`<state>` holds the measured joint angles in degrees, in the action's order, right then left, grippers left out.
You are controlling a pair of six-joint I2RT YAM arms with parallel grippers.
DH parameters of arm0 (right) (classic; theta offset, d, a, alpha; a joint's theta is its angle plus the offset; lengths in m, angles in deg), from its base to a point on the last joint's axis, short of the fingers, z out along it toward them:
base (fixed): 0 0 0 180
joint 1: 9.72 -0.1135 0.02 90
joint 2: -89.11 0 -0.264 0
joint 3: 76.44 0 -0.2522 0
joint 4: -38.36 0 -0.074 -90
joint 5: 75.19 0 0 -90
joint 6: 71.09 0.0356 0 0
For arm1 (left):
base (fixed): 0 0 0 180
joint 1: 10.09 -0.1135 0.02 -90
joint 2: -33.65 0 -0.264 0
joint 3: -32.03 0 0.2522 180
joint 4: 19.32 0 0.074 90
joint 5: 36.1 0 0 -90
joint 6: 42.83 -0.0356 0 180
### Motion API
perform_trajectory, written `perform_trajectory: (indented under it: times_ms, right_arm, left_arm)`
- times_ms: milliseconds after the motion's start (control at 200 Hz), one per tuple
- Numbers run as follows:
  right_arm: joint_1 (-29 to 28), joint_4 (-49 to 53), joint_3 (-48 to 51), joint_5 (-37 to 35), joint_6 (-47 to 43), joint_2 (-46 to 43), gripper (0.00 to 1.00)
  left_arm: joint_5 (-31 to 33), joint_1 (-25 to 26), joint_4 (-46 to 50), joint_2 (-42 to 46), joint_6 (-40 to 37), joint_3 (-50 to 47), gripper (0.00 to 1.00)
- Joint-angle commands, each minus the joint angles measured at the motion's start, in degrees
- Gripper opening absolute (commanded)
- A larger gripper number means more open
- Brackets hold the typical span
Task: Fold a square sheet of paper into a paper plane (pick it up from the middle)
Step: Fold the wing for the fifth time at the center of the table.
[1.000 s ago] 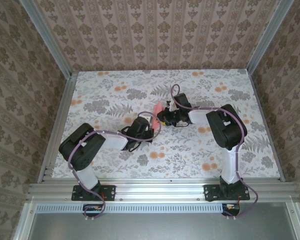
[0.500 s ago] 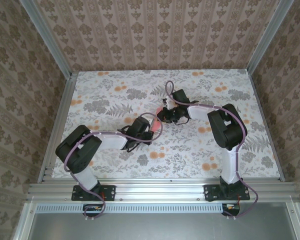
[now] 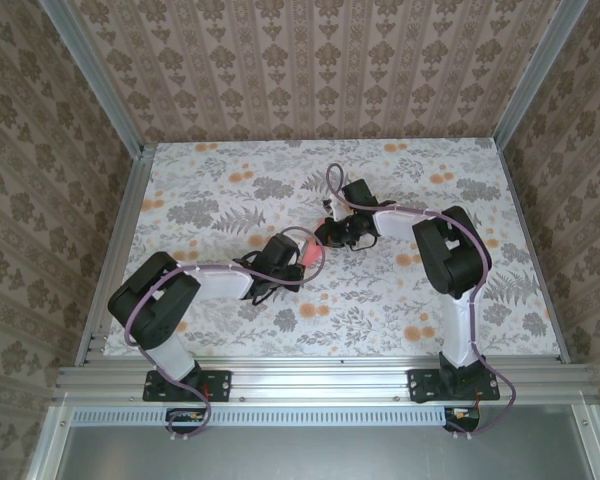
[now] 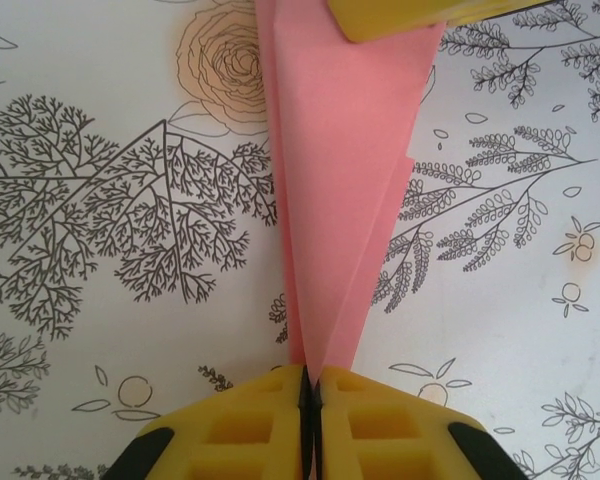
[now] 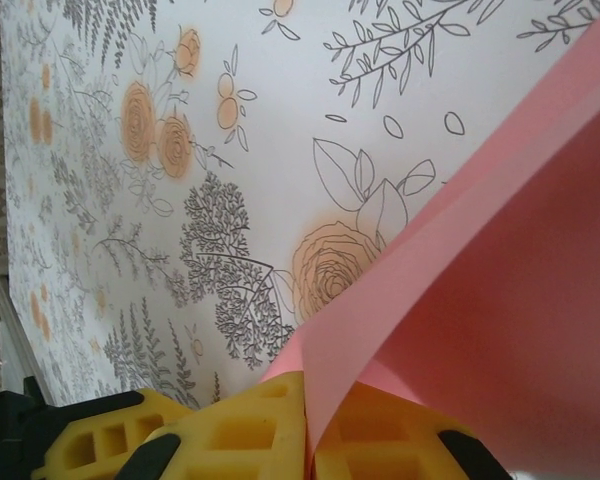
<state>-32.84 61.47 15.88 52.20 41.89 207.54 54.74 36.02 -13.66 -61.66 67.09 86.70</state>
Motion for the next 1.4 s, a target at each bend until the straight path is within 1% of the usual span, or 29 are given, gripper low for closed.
perform_trajectory:
  times_ms: [0, 80, 240, 415, 680, 785, 875, 1025, 1155, 1255, 1400]
  right_arm:
    - [0.2, 1.9, -1.8, -2.0, -2.5, 1.5, 0.08]
    - [0.2, 2.2, -1.9, -2.2, -2.6, 1.8, 0.08]
    - [0.5, 3.1, -2.1, -2.8, -2.7, 2.2, 0.07]
    - [1.0, 3.9, -1.9, -2.8, -3.2, 2.2, 0.07]
    - [1.3, 3.4, -0.9, -0.1, -3.0, 1.5, 0.07]
    - [1.3, 2.4, -0.3, 0.7, -2.4, 1.0, 0.07]
    - [1.3, 1.7, 0.2, 1.6, -1.9, 0.7, 0.08]
    - [1.2, 1.2, 0.6, 2.3, -1.6, 0.5, 0.08]
    - [1.2, 0.8, 0.8, 2.7, -1.2, 0.6, 0.08]
    - [1.2, 0.6, 0.9, 2.8, -1.1, 0.6, 0.08]
    - [1.2, 0.5, 0.9, 3.0, -0.9, 0.8, 0.07]
  left_arm:
    - [-1.2, 0.5, 6.0, 1.0, -1.7, -1.5, 0.13]
    - [-1.5, 0.5, 6.3, 1.0, -1.9, -1.6, 0.13]
    - [-0.5, 0.5, 7.4, 0.9, -2.3, -1.8, 0.09]
    - [0.6, 0.5, 8.4, 1.3, -2.7, -2.0, 0.1]
    - [0.3, 0.5, 8.6, 3.0, -2.4, -1.8, 0.15]
    - [-1.2, 0.3, 8.1, 4.9, -2.0, -1.8, 0.2]
    - [-3.7, -0.2, 6.5, 5.8, -1.5, -1.7, 0.23]
    - [-5.4, -0.7, 4.9, 5.0, -1.7, -0.2, 0.25]
    - [-4.8, -1.1, 4.2, 3.9, -2.2, 1.1, 0.27]
    - [-3.9, -1.2, 3.9, 2.8, -2.4, 2.1, 0.27]
    - [-4.3, -1.4, 3.5, 1.3, -2.9, 3.6, 0.27]
